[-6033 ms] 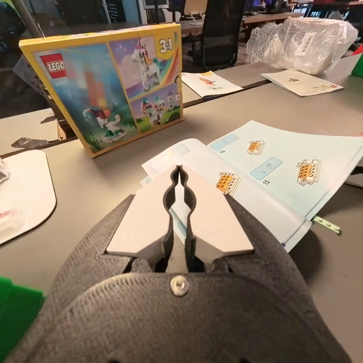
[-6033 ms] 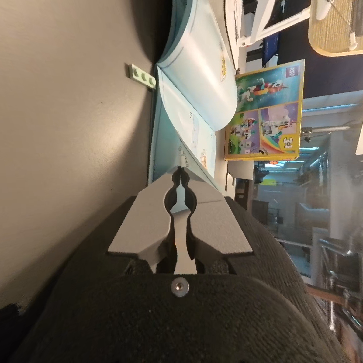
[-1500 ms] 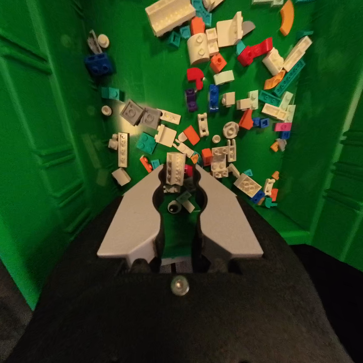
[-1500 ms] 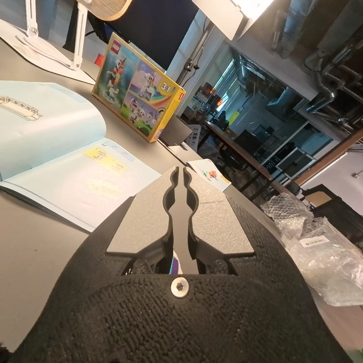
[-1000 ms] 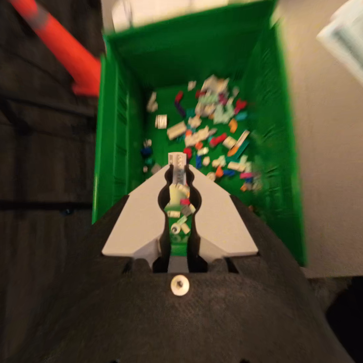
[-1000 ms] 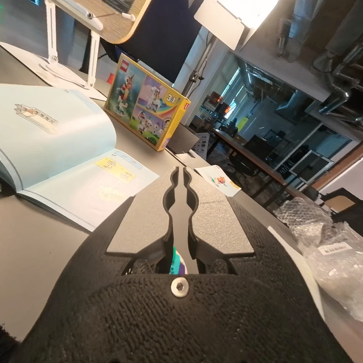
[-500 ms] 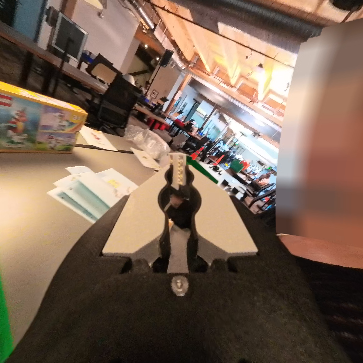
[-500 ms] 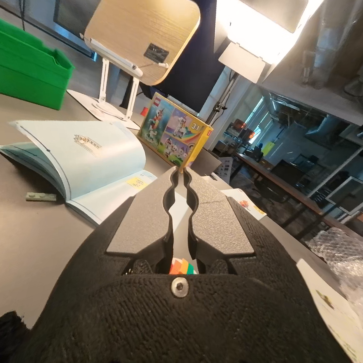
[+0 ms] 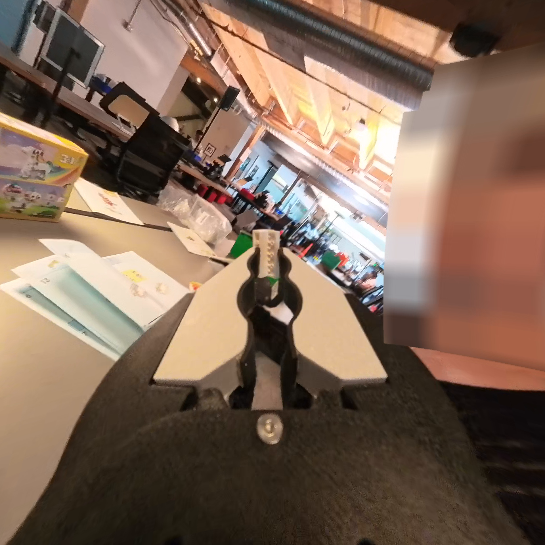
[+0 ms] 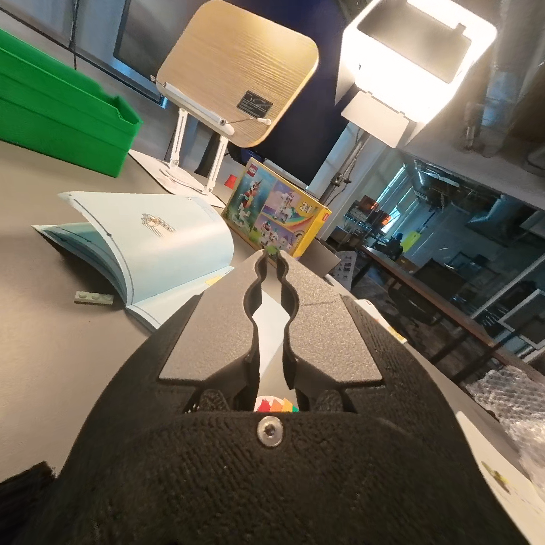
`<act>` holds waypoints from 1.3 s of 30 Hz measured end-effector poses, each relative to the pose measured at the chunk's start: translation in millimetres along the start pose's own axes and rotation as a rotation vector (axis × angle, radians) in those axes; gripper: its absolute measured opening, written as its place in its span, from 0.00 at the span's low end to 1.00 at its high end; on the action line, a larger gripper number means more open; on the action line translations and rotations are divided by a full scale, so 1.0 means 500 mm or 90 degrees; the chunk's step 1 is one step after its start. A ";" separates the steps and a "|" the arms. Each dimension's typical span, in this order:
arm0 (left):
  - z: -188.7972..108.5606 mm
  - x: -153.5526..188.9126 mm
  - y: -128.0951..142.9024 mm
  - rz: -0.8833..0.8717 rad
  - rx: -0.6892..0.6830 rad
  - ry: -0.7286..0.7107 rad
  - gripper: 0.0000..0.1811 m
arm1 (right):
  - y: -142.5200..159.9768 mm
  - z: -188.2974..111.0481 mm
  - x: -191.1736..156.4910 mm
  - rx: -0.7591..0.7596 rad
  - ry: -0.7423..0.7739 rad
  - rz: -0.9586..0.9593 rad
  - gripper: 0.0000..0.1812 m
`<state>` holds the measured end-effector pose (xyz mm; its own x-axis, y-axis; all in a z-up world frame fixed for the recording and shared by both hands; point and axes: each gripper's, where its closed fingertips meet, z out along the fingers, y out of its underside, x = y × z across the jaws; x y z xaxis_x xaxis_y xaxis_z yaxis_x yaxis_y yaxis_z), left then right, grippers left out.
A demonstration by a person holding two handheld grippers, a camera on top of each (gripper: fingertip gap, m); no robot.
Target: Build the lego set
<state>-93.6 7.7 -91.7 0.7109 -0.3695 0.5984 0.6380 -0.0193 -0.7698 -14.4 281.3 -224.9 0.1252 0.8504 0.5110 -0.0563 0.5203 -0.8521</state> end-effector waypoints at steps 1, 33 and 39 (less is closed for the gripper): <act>0.008 -0.004 0.016 0.018 -0.014 -0.012 0.06 | -0.002 0.000 -0.002 0.001 0.000 -0.005 0.02; 0.236 -0.042 0.298 0.655 -0.053 0.005 0.06 | -0.234 -0.065 -0.232 -0.005 -0.839 1.033 0.24; 0.243 -0.036 0.309 0.656 -0.061 0.029 0.06 | -0.234 -0.071 -0.232 -0.008 -0.877 1.076 0.22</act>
<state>28.1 124.1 -194.7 0.8854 -0.2833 -0.3685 -0.3015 0.2534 -0.9192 13.1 119.1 -188.6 -0.6140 -0.1129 -0.7812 0.6852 -0.5675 -0.4566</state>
